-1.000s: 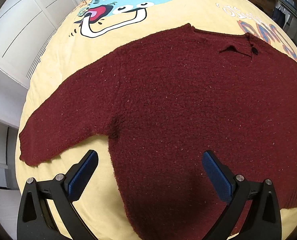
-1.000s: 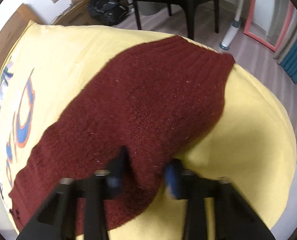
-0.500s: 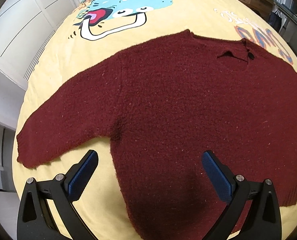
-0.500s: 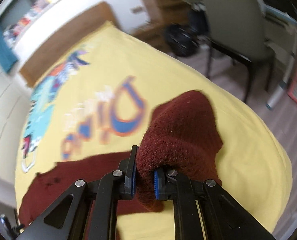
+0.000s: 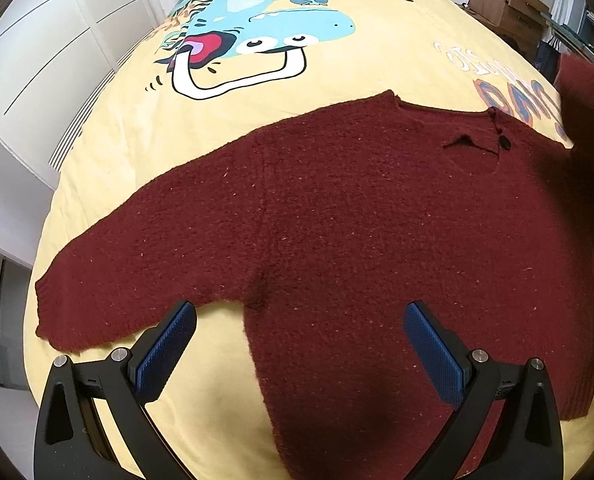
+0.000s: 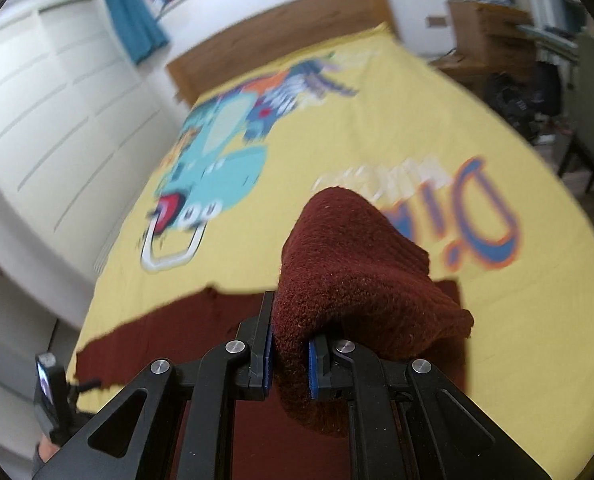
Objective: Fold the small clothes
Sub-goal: 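Fold the held sleeve across the sweater body toward the collar, release, then grasp the other sleeve cuff with the left tool, then fold the held sleeve across the sweater body, release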
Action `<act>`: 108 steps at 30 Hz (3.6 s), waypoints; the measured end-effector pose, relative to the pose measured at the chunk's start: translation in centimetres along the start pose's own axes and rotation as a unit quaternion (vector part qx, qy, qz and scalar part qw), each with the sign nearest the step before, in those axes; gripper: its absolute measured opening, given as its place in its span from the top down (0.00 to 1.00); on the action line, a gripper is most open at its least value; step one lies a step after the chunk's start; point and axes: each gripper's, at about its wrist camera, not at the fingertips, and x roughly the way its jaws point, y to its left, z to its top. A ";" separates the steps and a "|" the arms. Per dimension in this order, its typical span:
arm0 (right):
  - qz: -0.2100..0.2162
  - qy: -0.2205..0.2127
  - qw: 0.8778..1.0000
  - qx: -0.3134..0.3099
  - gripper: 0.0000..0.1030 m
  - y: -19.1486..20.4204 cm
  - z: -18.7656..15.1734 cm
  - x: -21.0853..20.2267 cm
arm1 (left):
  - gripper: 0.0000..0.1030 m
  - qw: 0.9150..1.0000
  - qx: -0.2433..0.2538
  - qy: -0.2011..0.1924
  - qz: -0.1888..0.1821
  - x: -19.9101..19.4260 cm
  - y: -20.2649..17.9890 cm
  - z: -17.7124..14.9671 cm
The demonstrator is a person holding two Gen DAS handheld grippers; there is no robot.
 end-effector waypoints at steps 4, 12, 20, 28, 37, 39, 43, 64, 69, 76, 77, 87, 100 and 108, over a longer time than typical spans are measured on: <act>-0.009 0.072 0.997 -0.024 0.88 2.4 -4.6 6.0 | 0.01 1.000 -0.003 0.006 0.000 0.4 0.4 -0.5; -0.046 0.162 0.985 -0.050 0.87 3.7 -11.6 12.1 | 0.01 1.000 0.004 0.019 0.000 1.3 0.6 -1.5; -0.079 0.188 0.977 -0.055 0.75 3.8 -12.0 13.4 | 0.01 1.000 0.005 0.019 -0.005 1.2 0.2 -1.5; -0.124 0.193 0.971 -0.065 0.21 1.9 -11.6 11.3 | 0.01 0.999 0.027 0.018 0.000 0.9 -1.0 -1.2; -0.114 0.173 0.978 -0.039 0.20 -2.3 -12.0 6.2 | 0.01 0.998 0.065 0.011 -0.014 0.6 -4.7 0.2; -0.125 0.169 0.977 -0.031 0.20 -3.4 -12.2 5.4 | 0.01 0.996 0.080 0.007 -0.028 0.3 -6.6 1.0; -0.143 0.171 0.975 -0.013 0.20 -5.5 -13.0 4.7 | 0.01 0.992 0.115 -0.007 -0.054 -0.5 -10.6 2.7; -0.164 0.149 0.972 0.077 0.20 -13.8 -15.7 1.0 | 0.01 0.943 0.327 0.042 -0.037 6.5 -29.8 4.8; -0.156 0.149 0.973 0.088 0.20 -14.5 -16.1 0.7 | 0.27 0.949 0.306 0.076 -0.024 9.9 -29.2 5.1; -0.150 0.148 0.974 0.084 0.20 -14.2 -15.8 0.8 | 0.87 0.965 0.253 0.046 -0.059 8.7 -23.6 7.1; -0.149 0.147 0.974 0.084 0.20 -14.1 -15.7 0.8 | 0.87 0.967 0.246 0.039 -0.060 8.3 -22.7 7.3; -0.149 0.144 0.976 0.072 0.20 -12.7 -14.3 1.9 | 0.83 0.993 0.088 0.001 -0.073 7.2 -10.9 6.8; -0.149 0.157 0.974 0.060 0.20 -12.2 -12.2 3.6 | 0.62 0.991 -0.025 0.078 -0.110 10.6 -9.2 3.5; -0.148 0.162 0.974 0.061 0.20 -12.1 -12.9 3.6 | 0.01 0.992 -0.039 0.092 -0.081 10.2 -5.9 3.8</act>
